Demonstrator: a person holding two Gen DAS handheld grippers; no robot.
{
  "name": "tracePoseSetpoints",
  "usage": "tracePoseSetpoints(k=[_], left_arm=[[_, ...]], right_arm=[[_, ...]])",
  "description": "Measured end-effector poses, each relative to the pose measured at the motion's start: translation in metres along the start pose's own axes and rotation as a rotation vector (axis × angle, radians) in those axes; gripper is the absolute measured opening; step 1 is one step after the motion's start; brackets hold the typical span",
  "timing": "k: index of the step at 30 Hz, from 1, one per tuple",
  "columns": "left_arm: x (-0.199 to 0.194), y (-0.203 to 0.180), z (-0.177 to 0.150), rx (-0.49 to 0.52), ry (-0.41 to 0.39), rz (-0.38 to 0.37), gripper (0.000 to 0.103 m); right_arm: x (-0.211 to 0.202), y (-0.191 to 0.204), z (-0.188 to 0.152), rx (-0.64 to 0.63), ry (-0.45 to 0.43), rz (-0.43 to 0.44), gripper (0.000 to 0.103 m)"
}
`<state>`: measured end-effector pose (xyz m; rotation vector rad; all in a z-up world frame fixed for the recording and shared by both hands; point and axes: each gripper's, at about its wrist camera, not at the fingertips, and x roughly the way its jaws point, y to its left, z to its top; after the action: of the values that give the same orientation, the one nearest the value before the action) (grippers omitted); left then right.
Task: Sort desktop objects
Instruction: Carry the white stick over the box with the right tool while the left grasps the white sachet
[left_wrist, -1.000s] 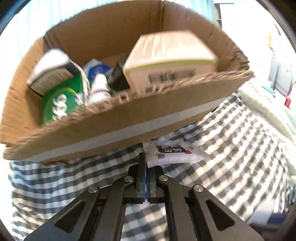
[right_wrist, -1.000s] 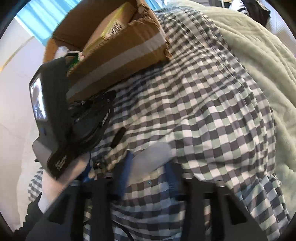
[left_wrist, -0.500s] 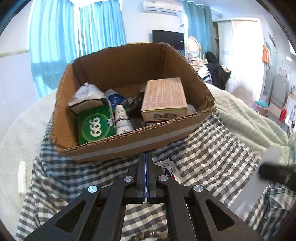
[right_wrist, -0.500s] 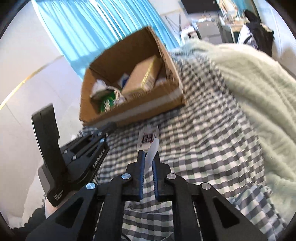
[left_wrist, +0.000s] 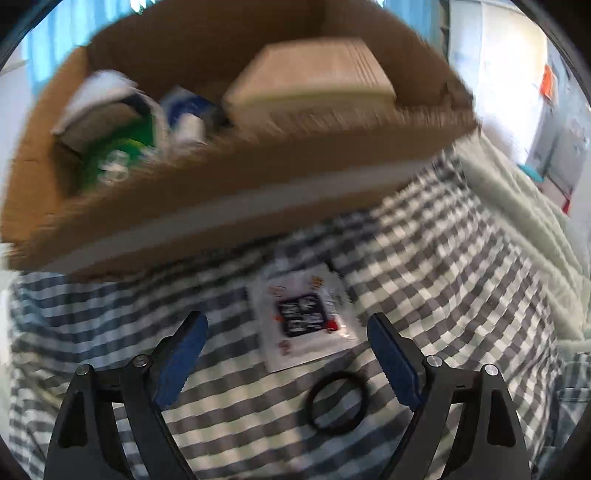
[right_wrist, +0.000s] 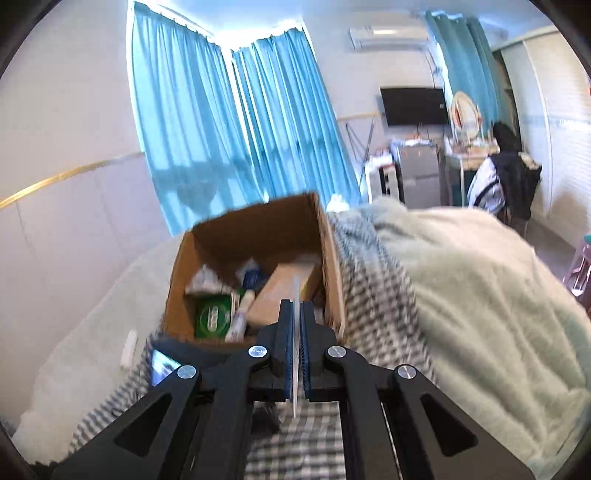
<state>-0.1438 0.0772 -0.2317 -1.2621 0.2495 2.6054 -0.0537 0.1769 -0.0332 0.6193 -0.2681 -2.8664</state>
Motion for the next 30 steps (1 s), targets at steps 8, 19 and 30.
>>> tracePoseSetpoints(k=[8,19,30], left_arm=[[-0.006,-0.005,-0.002,0.040,-0.023,-0.038,0.009],[-0.085,0.015,-0.005,-0.019,-0.213,-0.070,0.000],[-0.032,0.024,0.004,-0.122,-0.068,-0.063,0.084]], right_arm=[[-0.001,0.005,0.052,-0.044,-0.117,0.009,0.003],[-0.016,0.033,0.078,-0.105,-0.221,0.049,0.003],[-0.026,0.046,0.083,-0.132,-0.270,0.076,0.003]])
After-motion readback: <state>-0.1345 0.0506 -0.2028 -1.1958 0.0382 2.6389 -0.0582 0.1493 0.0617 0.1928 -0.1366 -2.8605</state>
